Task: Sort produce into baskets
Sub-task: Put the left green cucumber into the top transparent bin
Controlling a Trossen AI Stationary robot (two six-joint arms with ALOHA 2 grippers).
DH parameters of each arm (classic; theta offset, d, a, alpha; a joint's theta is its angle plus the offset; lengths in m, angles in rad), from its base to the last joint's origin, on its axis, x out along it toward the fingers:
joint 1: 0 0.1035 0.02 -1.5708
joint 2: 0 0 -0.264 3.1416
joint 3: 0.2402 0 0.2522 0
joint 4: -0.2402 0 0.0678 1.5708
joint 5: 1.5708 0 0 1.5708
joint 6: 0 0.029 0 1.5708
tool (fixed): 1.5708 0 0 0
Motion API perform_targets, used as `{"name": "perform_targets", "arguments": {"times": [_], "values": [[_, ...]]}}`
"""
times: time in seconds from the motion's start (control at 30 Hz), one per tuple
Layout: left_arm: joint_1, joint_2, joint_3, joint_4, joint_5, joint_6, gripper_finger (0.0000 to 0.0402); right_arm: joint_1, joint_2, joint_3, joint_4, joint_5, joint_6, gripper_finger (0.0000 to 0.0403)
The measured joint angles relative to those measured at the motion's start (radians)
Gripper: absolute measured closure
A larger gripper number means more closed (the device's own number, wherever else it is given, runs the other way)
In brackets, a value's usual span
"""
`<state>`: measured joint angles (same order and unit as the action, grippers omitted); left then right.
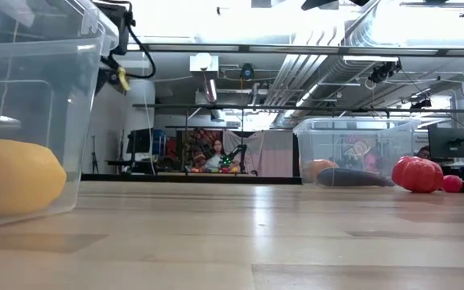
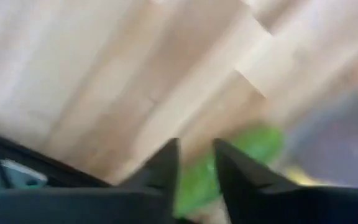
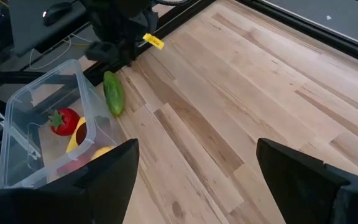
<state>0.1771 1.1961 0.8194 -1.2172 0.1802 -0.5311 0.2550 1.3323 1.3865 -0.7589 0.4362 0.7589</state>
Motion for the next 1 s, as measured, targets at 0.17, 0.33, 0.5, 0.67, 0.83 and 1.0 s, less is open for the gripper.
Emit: {"name": "perform_targets", "arguments": {"times": [0.17, 0.33, 0.5, 0.67, 0.83, 1.0], "values": [[-0.028, -0.015, -0.101, 0.093, -0.084, -0.248, 0.0389, 0.000, 0.000, 0.000, 0.000, 0.000, -0.025, 0.0087], [-0.056, -0.006, -0.197, 0.121, 0.009, -0.362, 0.0400, 0.000, 0.000, 0.000, 0.001, 0.000, -0.040, 0.0087], [-0.059, 0.022, -0.209, 0.130, 0.148, -0.384, 0.0401, 0.000, 0.000, 0.000, 0.001, 0.000, -0.061, 0.0087], [-0.059, 0.071, -0.208, 0.124, 0.313, -0.384, 0.0402, 0.000, 0.000, 0.000, 0.001, -0.001, -0.092, 0.0087], [-0.088, 0.179, -0.208, 0.121, 0.390, -0.357, 0.0401, 0.000, 0.000, 0.000, 0.000, -0.001, -0.112, 0.0087], [-0.133, 0.241, -0.207, 0.123, 0.451, -0.346, 0.0401, 0.000, 0.000, 0.000, -0.014, -0.001, -0.113, 0.0087]]}}
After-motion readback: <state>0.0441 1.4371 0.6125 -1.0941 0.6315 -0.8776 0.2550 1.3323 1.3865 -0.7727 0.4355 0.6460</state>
